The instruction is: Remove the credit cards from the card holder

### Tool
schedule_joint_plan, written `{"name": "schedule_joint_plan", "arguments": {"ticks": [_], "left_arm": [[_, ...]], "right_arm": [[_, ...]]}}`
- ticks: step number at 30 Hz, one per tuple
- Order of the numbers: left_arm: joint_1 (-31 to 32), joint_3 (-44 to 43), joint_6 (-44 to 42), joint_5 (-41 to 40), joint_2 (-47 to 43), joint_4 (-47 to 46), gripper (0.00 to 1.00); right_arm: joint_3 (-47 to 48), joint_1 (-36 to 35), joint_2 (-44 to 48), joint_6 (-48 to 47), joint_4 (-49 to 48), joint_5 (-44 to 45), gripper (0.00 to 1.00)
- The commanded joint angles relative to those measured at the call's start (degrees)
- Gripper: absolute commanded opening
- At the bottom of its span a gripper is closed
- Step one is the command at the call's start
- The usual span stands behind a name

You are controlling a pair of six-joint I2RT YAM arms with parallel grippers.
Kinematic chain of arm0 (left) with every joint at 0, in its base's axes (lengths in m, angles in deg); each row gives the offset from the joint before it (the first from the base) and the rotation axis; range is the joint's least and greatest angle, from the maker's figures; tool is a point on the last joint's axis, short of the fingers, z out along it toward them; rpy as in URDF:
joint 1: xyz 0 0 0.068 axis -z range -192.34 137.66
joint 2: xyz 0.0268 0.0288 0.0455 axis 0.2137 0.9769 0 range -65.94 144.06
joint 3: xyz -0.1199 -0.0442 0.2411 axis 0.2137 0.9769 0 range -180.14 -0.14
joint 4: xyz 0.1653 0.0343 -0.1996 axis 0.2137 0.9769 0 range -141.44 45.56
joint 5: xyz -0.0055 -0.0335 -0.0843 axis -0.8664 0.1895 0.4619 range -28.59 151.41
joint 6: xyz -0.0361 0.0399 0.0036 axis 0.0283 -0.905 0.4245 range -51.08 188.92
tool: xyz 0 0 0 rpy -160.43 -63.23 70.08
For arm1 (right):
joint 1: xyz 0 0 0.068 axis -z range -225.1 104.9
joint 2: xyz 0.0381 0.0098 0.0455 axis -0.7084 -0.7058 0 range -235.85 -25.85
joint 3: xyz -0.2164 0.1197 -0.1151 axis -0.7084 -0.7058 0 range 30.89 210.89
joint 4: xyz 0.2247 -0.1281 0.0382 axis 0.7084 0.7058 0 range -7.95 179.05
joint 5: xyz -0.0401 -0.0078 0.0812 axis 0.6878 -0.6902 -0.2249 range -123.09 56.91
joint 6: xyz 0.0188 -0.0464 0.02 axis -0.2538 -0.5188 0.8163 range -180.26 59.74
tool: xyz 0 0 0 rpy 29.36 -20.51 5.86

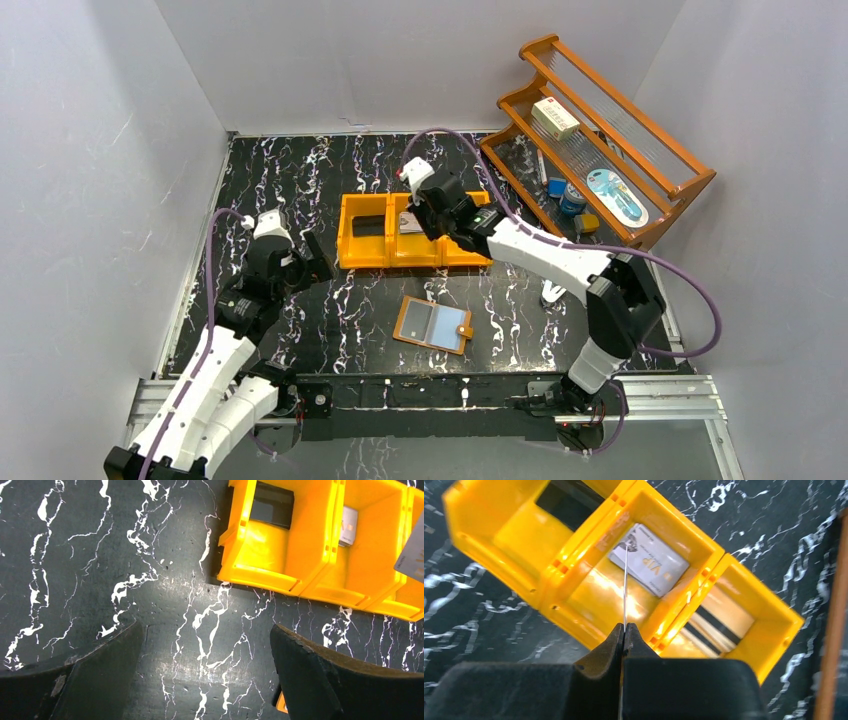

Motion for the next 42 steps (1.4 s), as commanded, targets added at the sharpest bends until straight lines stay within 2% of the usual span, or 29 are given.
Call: {"name": "schedule_joint_plan", "arguments": {"ticks": [1,4,10,15,28,35,38,42], "left_arm": [[-0.1,1.0,0.2,-3.5,-2.7,-0.6,0.98],[-0.1,1.0,0.2,-3.6,-3.1,-0.6,0.98],[-0.1,1.0,0.1,-3.8,-3.4,-0.6,0.98],[-0.1,1.0,0.1,-4.1,-3.9,-0.5,0.98],[-0.1,1.2,0.3,-4.8,-5.0,-0.5,0.98],[-0.1,1.4,0.2,-5.1,-5.0,-0.4,0.98],[-0.1,1.3,0.2,-5.3,-4.9,-0.4,0.98],[-0.1,1.4,0.2,-5.4,-4.9,-0.4,0.98]], "right_arm": [[4.1,-1.9,-3.2,-20.1,-1.1,6.2,0.0],[4.7,-3.1,-5.0,-28.2,-2.7,7.7,0.0],[6.7,-3.8,-9.9,-34.5,-4.0,8.0,0.0],[7.9,-3.6,-12.4,-36.4,-7.3,6.4,0.0],[15.0,-2.9,-23.1,-45.2,-6.3,13.0,0.0],[13.3,-1.6,-25.7,-50.2,-11.5,13.8,0.0],[11.9,-1.1,-25.3,-50.7,-13.3,11.6,0.0],[11.0,-0.9,-25.2,-51.7,-11.2,8.1,0.07]]}}
